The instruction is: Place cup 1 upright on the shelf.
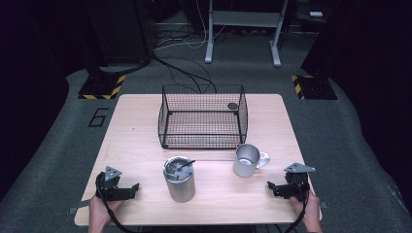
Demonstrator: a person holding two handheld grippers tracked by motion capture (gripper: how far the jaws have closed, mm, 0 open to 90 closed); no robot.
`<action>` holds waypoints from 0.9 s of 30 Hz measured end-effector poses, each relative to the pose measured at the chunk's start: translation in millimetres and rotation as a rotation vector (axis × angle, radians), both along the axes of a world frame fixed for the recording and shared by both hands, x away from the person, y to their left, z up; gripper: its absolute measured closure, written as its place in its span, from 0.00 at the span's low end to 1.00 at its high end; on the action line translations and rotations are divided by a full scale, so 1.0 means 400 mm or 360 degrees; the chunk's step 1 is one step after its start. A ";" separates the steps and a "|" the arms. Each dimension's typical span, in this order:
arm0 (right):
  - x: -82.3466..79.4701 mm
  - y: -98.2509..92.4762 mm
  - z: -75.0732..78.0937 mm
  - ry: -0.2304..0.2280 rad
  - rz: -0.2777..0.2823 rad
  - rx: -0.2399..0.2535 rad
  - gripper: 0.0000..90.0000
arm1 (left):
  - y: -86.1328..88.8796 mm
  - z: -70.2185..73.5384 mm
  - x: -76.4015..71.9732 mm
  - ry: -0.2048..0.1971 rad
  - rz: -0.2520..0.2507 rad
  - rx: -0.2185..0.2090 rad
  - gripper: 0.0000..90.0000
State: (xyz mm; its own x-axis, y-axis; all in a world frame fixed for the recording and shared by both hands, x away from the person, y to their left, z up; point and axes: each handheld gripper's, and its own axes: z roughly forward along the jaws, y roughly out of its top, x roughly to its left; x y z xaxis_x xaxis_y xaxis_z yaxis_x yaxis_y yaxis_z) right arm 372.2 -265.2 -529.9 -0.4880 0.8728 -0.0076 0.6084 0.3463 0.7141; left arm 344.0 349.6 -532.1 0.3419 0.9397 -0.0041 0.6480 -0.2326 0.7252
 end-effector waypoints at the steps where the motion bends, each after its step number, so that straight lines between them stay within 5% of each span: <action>1: 0.000 0.002 0.000 0.0003 -0.0013 0.0014 0.00 | -0.002 0.001 -0.002 0.0007 -0.0006 -0.0006 0.00; 7: 0.001 0.000 0.000 0.0004 -0.0015 0.0017 0.00 | -0.015 0.013 -0.014 0.0028 -0.0090 -0.0047 0.00; 15: -0.002 0.006 0.000 0.0007 -0.0072 0.0015 0.00 | -0.049 0.051 -0.043 -0.0075 -0.0186 -0.0124 0.00; 27: -0.002 0.007 0.000 0.0003 -0.0074 0.0017 0.00 | -0.105 0.110 -0.067 -0.0148 -0.0404 -0.0200 0.00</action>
